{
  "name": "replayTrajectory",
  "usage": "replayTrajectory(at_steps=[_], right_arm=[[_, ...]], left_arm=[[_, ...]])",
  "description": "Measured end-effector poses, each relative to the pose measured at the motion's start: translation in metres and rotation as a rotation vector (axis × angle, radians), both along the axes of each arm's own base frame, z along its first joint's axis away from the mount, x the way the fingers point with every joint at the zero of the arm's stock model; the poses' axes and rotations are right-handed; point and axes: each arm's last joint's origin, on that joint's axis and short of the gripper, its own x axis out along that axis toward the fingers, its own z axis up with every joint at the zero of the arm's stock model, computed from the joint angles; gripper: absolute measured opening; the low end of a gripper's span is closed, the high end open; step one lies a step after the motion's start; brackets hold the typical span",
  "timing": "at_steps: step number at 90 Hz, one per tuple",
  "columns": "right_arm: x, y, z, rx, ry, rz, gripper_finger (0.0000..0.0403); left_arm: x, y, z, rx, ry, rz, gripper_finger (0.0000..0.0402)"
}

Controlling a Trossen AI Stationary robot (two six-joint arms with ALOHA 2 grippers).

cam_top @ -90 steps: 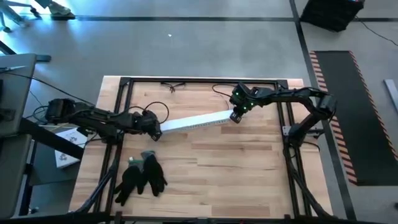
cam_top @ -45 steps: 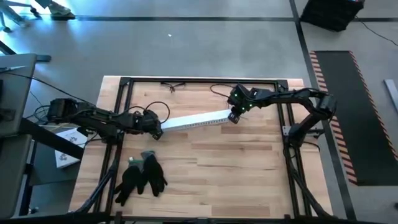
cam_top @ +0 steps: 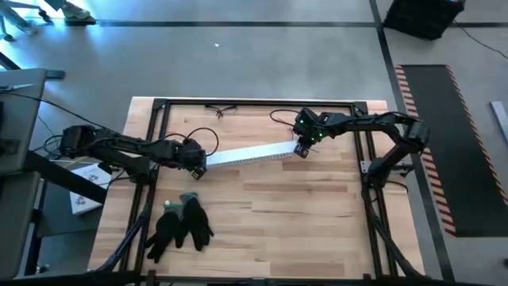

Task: Ziptie cables
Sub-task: Close the white cable duct

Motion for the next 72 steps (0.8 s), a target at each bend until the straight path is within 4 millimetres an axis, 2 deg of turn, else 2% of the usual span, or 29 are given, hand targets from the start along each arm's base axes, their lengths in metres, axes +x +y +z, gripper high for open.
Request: replayTrajectory(at_steps=[16,32,44,58,72], right_arm=[[-0.007,-0.009,0.007,0.034,-0.054,-0.02,0.0012],[-0.007,-0.012,0.001,0.09,-0.104,-0.031,0.0012],[0.004,-0.006,0.0,0.104,-0.172,-0.017,0.0011],[0.016,0.003,0.0,0.046,-0.161,-0.045,0.0011],[0.017,0.004,0.0,0.01,-0.134,-0.042,0.0011]], left_arm=[[-0.007,0.0,-0.003,0.01,0.032,0.038,0.0069],[-0.006,0.0,-0.027,0.039,-0.132,0.043,0.0069],[-0.006,0.002,-0.037,0.116,-0.251,0.068,0.0067],[-0.005,0.004,-0.038,0.153,-0.267,0.065,0.0043],[-0.003,0.005,-0.038,0.18,-0.286,0.071,0.0014]])
